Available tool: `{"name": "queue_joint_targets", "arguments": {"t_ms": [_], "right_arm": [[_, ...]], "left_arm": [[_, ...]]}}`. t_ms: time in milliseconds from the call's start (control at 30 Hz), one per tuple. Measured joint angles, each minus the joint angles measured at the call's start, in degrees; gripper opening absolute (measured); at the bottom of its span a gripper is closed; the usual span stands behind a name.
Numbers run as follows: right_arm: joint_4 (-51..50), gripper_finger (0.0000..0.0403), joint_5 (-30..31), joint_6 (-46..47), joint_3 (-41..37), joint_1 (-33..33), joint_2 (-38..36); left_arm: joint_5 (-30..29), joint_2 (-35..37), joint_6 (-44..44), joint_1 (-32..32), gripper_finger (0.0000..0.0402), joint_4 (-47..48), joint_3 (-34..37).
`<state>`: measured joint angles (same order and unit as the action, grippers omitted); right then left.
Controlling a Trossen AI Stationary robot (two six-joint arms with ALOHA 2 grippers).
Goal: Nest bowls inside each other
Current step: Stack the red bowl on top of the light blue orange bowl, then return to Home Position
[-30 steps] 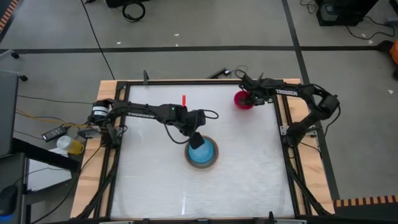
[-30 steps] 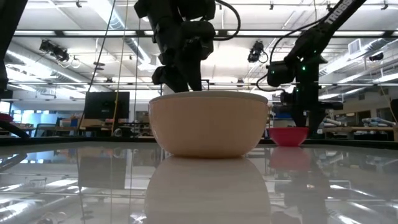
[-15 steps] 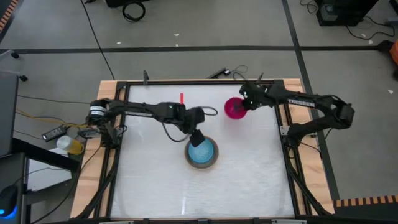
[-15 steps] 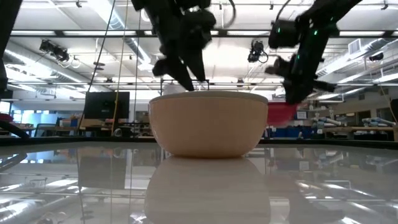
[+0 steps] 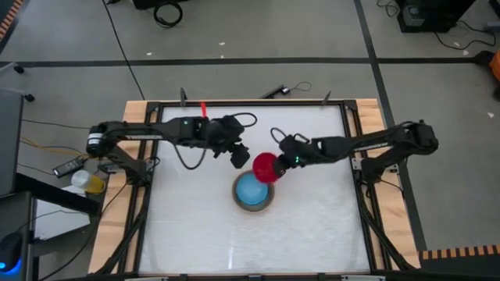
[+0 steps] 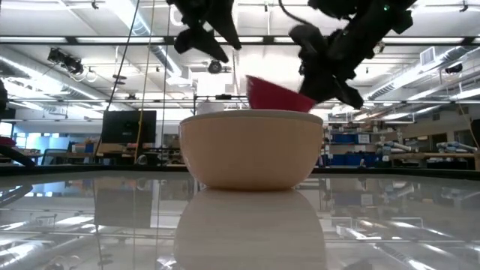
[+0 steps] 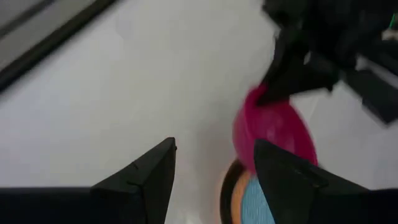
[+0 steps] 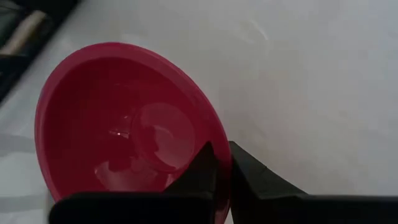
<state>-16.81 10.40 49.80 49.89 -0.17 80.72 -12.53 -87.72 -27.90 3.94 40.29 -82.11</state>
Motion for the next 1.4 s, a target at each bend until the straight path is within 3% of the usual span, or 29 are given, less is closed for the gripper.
{"name": "queue_joint_targets", "arguments": {"t_ms": [133,433,667,833,967,1133,1233,1400], "right_arm": [[4.92,0.0024,1.74,-1.45,1.35,3.82,1.86],[5.13,0.0035,1.92,-6.07,6.57,8.32,9.99],[4.96,0.0097,2.05,-6.34,11.07,9.65,12.93],[2.19,0.0143,5.36,-6.32,11.84,9.60,11.49],[-2.11,0.0166,11.60,-4.76,11.57,9.56,5.78],[-0.85,0.0170,20.45,-7.70,6.37,10.78,-8.51],[-1.17,0.0161,20.80,-12.86,2.17,12.31,-18.00],[2.45,0.0139,13.07,-24.73,-1.53,14.39,-32.79]], "left_arm": [[-3.50,2.94,0.06,-1.31,0.0219,-0.02,0.00],[-10.66,7.26,2.05,-6.01,0.0219,-3.75,-0.02],[-11.20,7.76,1.26,-9.26,0.0219,-4.54,-0.02],[-17.04,8.67,0.47,-11.77,0.0219,-2.53,0.04],[-20.72,11.16,0.43,-14.71,0.0207,-2.51,0.07],[-27.04,16.96,2.27,-19.49,0.0171,-2.74,3.84],[-27.33,23.10,-1.44,-20.90,0.0149,-4.88,12.56],[-23.71,34.73,-2.54,-23.91,0.0121,-17.90,28.47]]}}
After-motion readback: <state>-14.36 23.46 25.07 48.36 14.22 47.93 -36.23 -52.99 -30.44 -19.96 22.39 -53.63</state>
